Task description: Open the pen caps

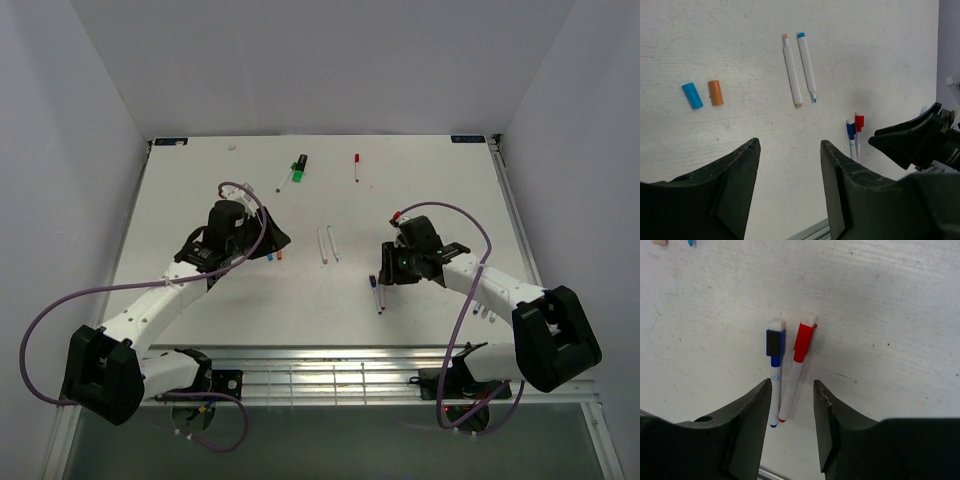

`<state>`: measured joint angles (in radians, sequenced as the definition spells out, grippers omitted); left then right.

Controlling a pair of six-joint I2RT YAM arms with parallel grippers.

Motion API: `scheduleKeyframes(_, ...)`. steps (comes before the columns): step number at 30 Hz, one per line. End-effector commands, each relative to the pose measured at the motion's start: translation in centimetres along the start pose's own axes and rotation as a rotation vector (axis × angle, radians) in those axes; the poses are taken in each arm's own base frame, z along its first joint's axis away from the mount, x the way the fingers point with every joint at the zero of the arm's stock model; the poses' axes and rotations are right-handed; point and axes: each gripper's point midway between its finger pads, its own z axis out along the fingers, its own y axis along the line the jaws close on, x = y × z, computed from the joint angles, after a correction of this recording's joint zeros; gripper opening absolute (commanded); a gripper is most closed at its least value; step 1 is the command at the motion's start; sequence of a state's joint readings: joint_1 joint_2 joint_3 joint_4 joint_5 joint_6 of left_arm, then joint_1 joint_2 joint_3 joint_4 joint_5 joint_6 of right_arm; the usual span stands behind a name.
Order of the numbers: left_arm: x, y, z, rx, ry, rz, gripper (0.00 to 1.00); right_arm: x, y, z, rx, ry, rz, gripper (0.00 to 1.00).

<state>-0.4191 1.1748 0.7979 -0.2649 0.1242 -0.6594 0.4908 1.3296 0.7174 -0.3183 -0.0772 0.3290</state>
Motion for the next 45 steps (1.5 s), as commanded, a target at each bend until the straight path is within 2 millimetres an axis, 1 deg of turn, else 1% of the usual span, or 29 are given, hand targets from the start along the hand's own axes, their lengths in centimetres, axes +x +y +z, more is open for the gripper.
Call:
scheduleKeyframes(1,0.0,-1.1,-0.5,0.048,-0.009,-0.006,0.62,-0.3,0.0,0.1,-0.007,-0.039,0.027,0.45)
scheduleKeyframes(3,-0.1,-1.3,-0.7,0.057,-0.021,-0.008,0.62,0.2,-0.1,0.4,0.005,-0.028,0.032,0.44)
scheduleKeyframes(8,0.3,-0.8,-0.8,0.047,-0.019,-0.008,0.62,1.4,-0.4,1.3,0.037,-0.003,0.03,0.42)
scheduleKeyframes(12,0.7,-0.5,-0.7,0.042,-0.011,-0.009,0.62,2.1,-0.1,1.8,0.047,0.013,0.027,0.41)
scheduleKeyframes(17,0.9,-0.3,-0.7,0.036,-0.01,-0.011,0.62,2.6,-0.8,2.4,0.132,0.016,0.008,0.39)
scheduleKeyframes(20,1.0,-0.2,-0.7,0.034,-0.01,-0.01,0.62,2.7,-1.4,2.6,0.191,0.025,-0.01,0.36)
scheduleKeyframes(23,1.0,-0.1,-0.6,0.03,-0.009,-0.007,0.62,3.0,-2.1,2.8,0.264,0.042,-0.034,0.31)
scheduleKeyframes(26,1.2,0.0,-0.6,0.031,-0.006,-0.01,0.62,3.5,-2.8,3.0,0.32,0.058,-0.051,0.2)
scheduleKeyframes(27,1.1,-0.1,-0.7,0.033,-0.006,-0.009,0.62,3.7,-3.1,3.0,0.336,0.064,-0.053,0.13)
scheduleKeyframes(28,1.1,-0.1,-0.7,0.033,-0.006,-0.009,0.62,3.7,-3.3,3.0,0.352,0.066,-0.055,0.1)
scheduleKeyframes(29,1.1,-0.1,-0.7,0.033,-0.006,-0.007,0.62,3.8,-3.6,2.9,0.367,0.066,-0.058,0.08)
scheduleKeyframes(32,1.0,-0.5,-0.8,0.048,-0.002,-0.005,0.62,3.3,-4.0,2.5,0.391,0.042,-0.063,0.08)
scheduleKeyframes(35,1.1,-1.5,-1.0,0.095,0.015,-0.015,0.6,1.5,-3.8,1.5,0.395,-0.027,-0.077,0.08)
scheduleKeyframes(36,1.1,-2.1,-1.1,0.123,0.02,-0.018,0.6,0.2,-3.3,0.6,0.383,-0.066,-0.092,0.08)
scheduleKeyframes(37,1.4,-3.1,-1.3,0.185,0.032,-0.027,0.6,-0.6,-2.9,0.0,0.371,-0.09,-0.099,0.08)
scheduleKeyframes(38,1.5,-3.7,-1.4,0.217,0.039,-0.033,0.6,-1.4,-2.2,-0.5,0.341,-0.116,-0.108,0.08)
scheduleKeyframes(39,1.6,-4.3,-1.6,0.253,0.04,-0.042,0.6,-3.1,-0.9,-1.8,0.286,-0.187,-0.118,0.08)
scheduleKeyframes(40,1.1,-5.5,-1.9,0.312,0.02,-0.059,0.6,-3.5,0.6,-2.3,0.203,-0.204,-0.124,0.08)
scheduleKeyframes(41,2.1,-6.0,-2.2,0.366,0.061,-0.067,0.6,-4.1,1.9,-2.9,0.134,-0.236,-0.135,0.08)
scheduleKeyframes(42,2.1,-7.0,-2.5,0.422,0.059,-0.066,0.6,-5.3,3.6,-3.9,0.048,-0.308,-0.146,0.08)
scheduleKeyframes(43,1.7,-8.2,-2.8,0.492,0.043,-0.058,0.6,-5.0,5.4,-4.3,-0.056,-0.302,-0.163,0.08)
scheduleKeyframes(45,3.0,-9.1,-2.7,0.534,0.111,-0.099,0.6,-5.3,7.3,-5.1,-0.161,-0.329,-0.173,0.08)
